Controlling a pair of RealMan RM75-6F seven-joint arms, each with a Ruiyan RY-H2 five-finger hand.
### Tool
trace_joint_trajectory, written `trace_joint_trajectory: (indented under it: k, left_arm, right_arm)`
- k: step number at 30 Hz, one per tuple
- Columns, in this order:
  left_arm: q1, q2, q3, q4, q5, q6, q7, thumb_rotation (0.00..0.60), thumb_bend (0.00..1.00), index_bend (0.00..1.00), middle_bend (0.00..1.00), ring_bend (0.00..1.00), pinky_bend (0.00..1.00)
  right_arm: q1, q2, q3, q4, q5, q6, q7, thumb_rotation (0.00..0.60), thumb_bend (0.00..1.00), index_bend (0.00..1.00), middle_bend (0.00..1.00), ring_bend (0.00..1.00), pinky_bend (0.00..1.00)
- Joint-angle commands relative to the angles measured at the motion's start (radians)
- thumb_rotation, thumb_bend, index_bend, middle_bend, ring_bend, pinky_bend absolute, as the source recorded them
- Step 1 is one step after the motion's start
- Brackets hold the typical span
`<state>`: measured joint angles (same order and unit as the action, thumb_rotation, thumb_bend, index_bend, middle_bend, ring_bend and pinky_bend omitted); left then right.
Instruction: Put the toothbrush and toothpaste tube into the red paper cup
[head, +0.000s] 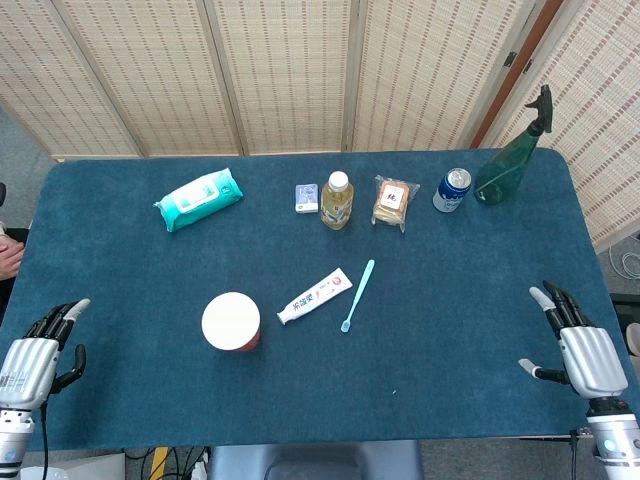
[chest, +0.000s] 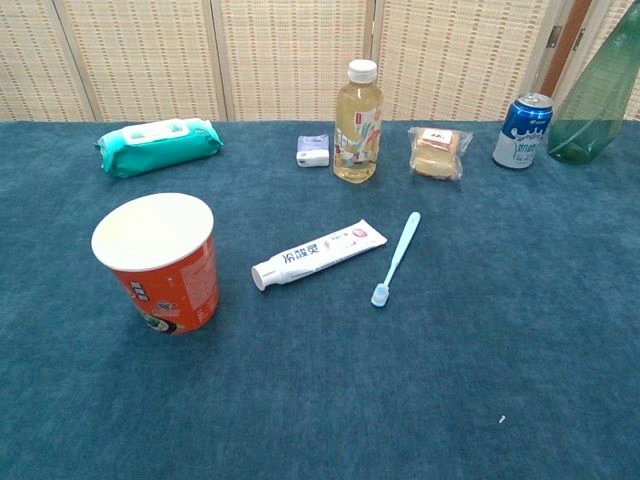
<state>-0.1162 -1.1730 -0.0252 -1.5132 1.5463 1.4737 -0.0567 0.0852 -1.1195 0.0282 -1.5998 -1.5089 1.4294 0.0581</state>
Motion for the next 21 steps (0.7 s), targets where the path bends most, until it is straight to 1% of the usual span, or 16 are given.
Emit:
trace_joint_trajectory:
  k: [1,8,12,15,16,18,19,20,21]
  left_arm:
    - [0.000,-0.002,0.001,-0.001,0.002,0.002,0.003,0.600,0.61,0.09,0.16,0.14,0.26]
    - [0.000,-0.002,0.002,-0.004,0.001,0.001,0.002,0.600,0.61,0.09,0.16,0.14,0.26]
    - [-0.005,0.005,0.000,-0.036,0.018,0.013,-0.036,0.600,0.61,0.09,0.16,0.14,0.26]
    - [-0.011,0.028,0.011,-0.085,0.041,0.005,-0.085,0.600,0.61,0.09,0.15,0.14,0.26]
    - [-0.014,0.038,0.014,-0.103,0.048,0.002,-0.099,0.600,0.61,0.08,0.12,0.13,0.24]
    - [-0.021,0.065,0.024,-0.149,0.066,-0.008,-0.132,0.600,0.59,0.06,0.06,0.09,0.16]
    - [-0.024,0.080,0.029,-0.170,0.072,-0.015,-0.145,0.600,0.57,0.05,0.02,0.05,0.09]
    - [-0.028,0.093,0.034,-0.191,0.079,-0.022,-0.159,0.600,0.55,0.04,0.01,0.02,0.03]
    - [-0.034,0.107,0.041,-0.212,0.091,-0.031,-0.175,0.600,0.54,0.04,0.00,0.01,0.01]
  right_arm:
    - [0.000,-0.007,-0.005,0.010,-0.006,-0.003,0.004,0.600,0.00,0.00,0.00,0.00,0.33]
    - [0.005,-0.016,-0.008,0.027,-0.008,-0.017,0.016,0.600,0.00,0.00,0.00,0.00,0.33]
    - [0.013,-0.005,-0.001,0.017,-0.009,-0.021,0.008,0.600,0.00,0.00,0.00,0.00,0.33]
    - [0.018,0.003,0.007,0.007,-0.008,-0.016,-0.002,0.600,0.00,0.00,0.00,0.00,0.33]
    - [0.019,0.006,0.010,0.004,-0.007,-0.015,-0.003,0.600,0.00,0.00,0.00,0.00,0.33]
    - [0.022,0.011,0.018,-0.001,-0.006,-0.011,-0.005,0.600,0.00,0.00,0.00,0.00,0.33]
    - [0.023,0.013,0.020,-0.004,-0.006,-0.009,-0.006,0.600,0.00,0.00,0.00,0.00,0.33]
    - [0.024,0.015,0.022,-0.006,-0.006,-0.007,-0.008,0.600,0.00,0.00,0.00,0.00,0.33]
    - [0.025,0.018,0.025,-0.008,-0.007,-0.004,-0.010,0.600,0.00,0.00,0.00,0.00,0.33]
